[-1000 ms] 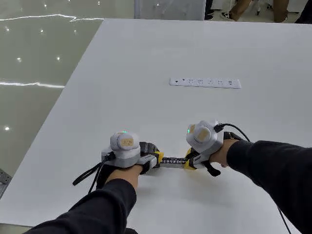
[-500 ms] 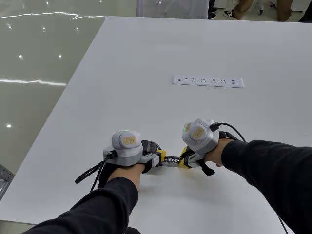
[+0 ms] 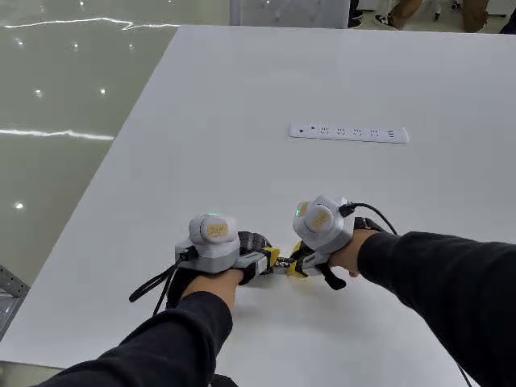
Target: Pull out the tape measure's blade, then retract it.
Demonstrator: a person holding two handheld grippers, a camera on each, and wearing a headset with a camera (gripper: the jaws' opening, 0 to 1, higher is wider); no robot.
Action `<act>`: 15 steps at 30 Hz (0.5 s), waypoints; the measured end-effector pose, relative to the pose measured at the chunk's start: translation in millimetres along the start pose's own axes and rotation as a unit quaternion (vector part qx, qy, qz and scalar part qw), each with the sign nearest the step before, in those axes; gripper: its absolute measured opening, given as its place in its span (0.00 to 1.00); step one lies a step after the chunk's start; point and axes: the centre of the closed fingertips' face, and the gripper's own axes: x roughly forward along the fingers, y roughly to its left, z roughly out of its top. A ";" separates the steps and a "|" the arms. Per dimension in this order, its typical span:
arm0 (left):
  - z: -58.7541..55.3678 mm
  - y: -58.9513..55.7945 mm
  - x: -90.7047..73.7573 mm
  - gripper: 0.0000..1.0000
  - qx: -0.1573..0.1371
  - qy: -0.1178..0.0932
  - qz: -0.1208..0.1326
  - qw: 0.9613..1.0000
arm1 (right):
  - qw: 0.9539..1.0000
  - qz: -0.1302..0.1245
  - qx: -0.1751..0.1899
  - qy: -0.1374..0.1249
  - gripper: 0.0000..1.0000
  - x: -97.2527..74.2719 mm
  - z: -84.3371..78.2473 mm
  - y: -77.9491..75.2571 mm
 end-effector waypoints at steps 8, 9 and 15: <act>0.2 -0.6 -0.3 0.57 -0.002 0.000 -0.003 1.000 | 1.000 0.003 -0.007 -0.004 0.11 5.6 5.3 1.8; 0.1 -0.6 -0.3 0.57 -0.002 0.001 -0.003 1.000 | 1.000 0.003 -0.010 -0.004 0.11 6.4 6.2 2.5; -0.3 -0.7 -0.8 0.57 -0.002 0.003 -0.005 1.000 | 1.000 0.003 -0.028 -0.006 0.11 14.2 17.0 6.1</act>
